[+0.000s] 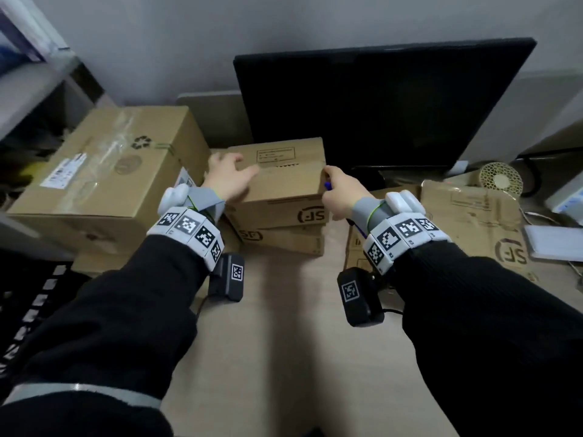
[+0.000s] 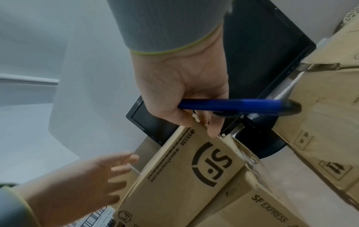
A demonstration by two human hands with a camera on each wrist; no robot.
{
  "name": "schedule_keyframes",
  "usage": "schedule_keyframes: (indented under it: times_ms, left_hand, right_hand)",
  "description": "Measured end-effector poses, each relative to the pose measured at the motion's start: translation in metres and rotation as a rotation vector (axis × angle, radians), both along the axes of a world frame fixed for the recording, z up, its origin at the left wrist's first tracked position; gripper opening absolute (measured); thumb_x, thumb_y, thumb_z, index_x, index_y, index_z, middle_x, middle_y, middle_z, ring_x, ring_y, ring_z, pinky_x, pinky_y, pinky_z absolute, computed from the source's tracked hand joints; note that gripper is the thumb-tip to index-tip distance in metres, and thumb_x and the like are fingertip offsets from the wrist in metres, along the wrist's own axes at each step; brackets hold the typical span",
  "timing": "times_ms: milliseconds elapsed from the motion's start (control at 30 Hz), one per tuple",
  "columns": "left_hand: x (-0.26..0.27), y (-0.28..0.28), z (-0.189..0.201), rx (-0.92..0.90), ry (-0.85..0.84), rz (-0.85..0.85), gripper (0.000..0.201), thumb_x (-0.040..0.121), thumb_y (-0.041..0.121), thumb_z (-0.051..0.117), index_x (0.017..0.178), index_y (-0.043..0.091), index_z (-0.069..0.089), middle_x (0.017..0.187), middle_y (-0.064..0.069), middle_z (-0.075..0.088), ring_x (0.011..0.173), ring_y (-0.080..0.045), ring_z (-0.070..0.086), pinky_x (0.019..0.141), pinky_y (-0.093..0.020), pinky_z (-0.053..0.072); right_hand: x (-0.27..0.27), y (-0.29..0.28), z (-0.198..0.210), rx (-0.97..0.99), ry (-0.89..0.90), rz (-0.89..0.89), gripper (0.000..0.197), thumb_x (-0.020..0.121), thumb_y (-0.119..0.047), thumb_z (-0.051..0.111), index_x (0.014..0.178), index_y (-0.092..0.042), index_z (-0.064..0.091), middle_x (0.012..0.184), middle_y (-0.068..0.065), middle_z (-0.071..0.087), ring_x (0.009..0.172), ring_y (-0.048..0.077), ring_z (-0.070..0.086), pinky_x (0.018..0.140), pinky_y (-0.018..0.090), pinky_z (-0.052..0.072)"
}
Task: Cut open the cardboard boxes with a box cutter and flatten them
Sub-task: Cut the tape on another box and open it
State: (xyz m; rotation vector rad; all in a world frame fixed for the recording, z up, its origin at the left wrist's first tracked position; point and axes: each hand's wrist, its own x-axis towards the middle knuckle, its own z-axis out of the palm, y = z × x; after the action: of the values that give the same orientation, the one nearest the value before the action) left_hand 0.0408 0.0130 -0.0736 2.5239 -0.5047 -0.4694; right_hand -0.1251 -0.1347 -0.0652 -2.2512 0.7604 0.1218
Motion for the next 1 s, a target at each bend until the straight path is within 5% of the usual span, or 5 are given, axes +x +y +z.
schedule_keyframes:
  times_ms: [200, 467, 633, 767, 1000]
  left_hand:
    - [0.003, 0.004, -0.007, -0.080, 0.165, 0.050, 0.073, 0.095, 0.042, 0.051, 0.152, 0.010, 0.017, 0.156, -0.012, 0.025, 0.141, -0.029, 0.029, 0.114, -0.034, 0.024]
    - [-0.008, 0.012, -0.001, -0.348, 0.236, -0.006, 0.072, 0.092, 0.035, 0.059, 0.150, 0.010, 0.024, 0.153, -0.009, 0.031, 0.135, -0.025, 0.038, 0.109, -0.037, 0.036]
    - [-0.026, 0.031, 0.011, -0.511, 0.193, -0.253, 0.099, 0.065, 0.023, 0.081, 0.147, 0.009, 0.027, 0.143, -0.003, 0.040, 0.127, -0.009, 0.040, 0.105, -0.022, 0.035]
    - [-0.043, 0.050, 0.017, -0.627, 0.112, -0.382, 0.109, 0.053, 0.029, 0.076, 0.148, 0.014, 0.025, 0.142, 0.001, 0.039, 0.135, -0.011, 0.037, 0.114, -0.033, 0.032]
    - [-0.071, 0.077, 0.027, -0.484, -0.026, -0.376, 0.089, 0.078, 0.044, 0.067, 0.152, 0.025, 0.020, 0.142, 0.011, 0.039, 0.134, -0.009, 0.037, 0.112, -0.029, 0.030]
  right_hand:
    - [0.008, 0.002, -0.001, 0.066, 0.015, -0.075, 0.065, 0.092, -0.005, 0.037, 0.152, -0.020, 0.017, 0.127, 0.015, 0.052, 0.090, 0.028, 0.054, 0.072, 0.034, 0.048]
    - [-0.010, 0.002, -0.006, 0.041, -0.024, -0.193, 0.059, 0.096, -0.012, 0.040, 0.151, -0.019, 0.020, 0.131, 0.015, 0.051, 0.097, 0.026, 0.054, 0.081, 0.034, 0.047]
    - [-0.042, 0.004, -0.009, 0.025, -0.128, -0.310, 0.054, 0.098, -0.017, 0.042, 0.149, -0.020, 0.025, 0.139, 0.012, 0.047, 0.107, 0.027, 0.053, 0.080, 0.028, 0.041]
    - [-0.066, 0.012, -0.013, 0.081, -0.224, -0.342, 0.052, 0.099, -0.026, 0.044, 0.148, -0.021, 0.027, 0.133, 0.008, 0.049, 0.074, 0.010, 0.051, 0.061, 0.021, 0.042]
    - [-0.100, 0.031, -0.005, 0.195, -0.361, -0.425, 0.044, 0.099, -0.039, 0.042, 0.136, -0.015, 0.043, 0.114, 0.006, 0.058, 0.072, 0.012, 0.050, 0.050, 0.020, 0.032]
